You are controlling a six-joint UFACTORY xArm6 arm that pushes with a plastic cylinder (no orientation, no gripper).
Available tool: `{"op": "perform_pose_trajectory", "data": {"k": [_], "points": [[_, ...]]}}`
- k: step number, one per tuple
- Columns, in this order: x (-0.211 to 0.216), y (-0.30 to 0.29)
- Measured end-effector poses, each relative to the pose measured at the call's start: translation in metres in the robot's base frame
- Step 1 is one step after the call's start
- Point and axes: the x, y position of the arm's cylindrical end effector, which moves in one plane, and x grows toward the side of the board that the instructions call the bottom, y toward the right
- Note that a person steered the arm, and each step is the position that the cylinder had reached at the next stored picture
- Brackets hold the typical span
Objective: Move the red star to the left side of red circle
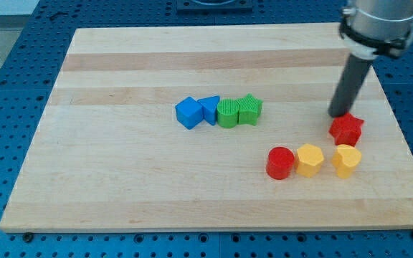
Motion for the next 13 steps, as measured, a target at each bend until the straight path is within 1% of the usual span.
{"op": "perform_pose_trajectory", "data": {"k": [1,2,3,5,6,7,8,9,10,13], "points": [[0.005,0.034],[0.016,0.038],[0.030,0.019],[0.043,-0.067],[0.043,-0.061],[0.044,-0.025],[0.052,-0.013],[0.061,-0.018],[0.061,-0.037],[0.061,-0.120]]}}
